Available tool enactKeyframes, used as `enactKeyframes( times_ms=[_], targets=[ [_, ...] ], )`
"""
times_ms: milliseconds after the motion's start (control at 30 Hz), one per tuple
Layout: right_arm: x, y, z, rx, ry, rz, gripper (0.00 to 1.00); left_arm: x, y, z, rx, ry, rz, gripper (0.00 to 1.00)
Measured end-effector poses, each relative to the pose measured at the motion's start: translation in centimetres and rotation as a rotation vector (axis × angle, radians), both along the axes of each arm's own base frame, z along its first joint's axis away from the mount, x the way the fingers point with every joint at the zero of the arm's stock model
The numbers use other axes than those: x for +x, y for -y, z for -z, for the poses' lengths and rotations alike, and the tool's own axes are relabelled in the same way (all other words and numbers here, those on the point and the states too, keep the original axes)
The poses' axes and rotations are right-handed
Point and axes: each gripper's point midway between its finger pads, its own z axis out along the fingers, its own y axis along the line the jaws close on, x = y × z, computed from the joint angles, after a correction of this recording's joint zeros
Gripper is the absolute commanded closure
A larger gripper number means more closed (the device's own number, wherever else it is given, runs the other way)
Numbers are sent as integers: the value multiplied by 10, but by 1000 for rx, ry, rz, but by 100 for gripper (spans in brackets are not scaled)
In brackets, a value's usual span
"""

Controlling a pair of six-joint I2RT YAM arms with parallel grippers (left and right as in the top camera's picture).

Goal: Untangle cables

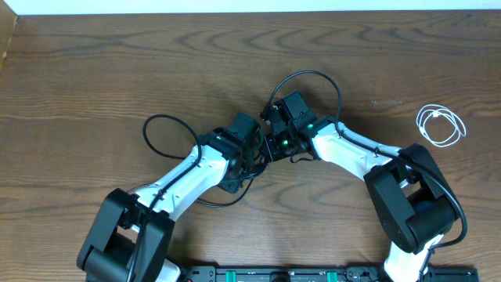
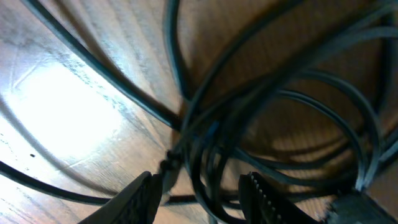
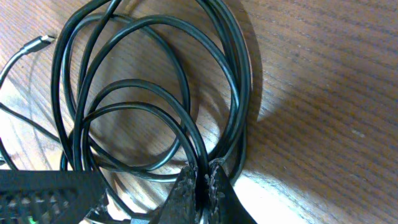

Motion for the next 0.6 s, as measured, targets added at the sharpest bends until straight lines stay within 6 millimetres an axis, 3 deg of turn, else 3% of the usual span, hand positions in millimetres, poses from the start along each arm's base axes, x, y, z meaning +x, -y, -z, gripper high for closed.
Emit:
enactKeyframes(
  times_ms=[233,367,600],
  targets=[
    [0,0,0,0,0,0,99,5,2,3,-11,20,-24,73],
    [0,0,0,0,0,0,99,7,3,2,-15,29,-32,92],
    [0,-1,0,4,-2,-2,99,10,1,-1,-26,37,14,92]
  ],
)
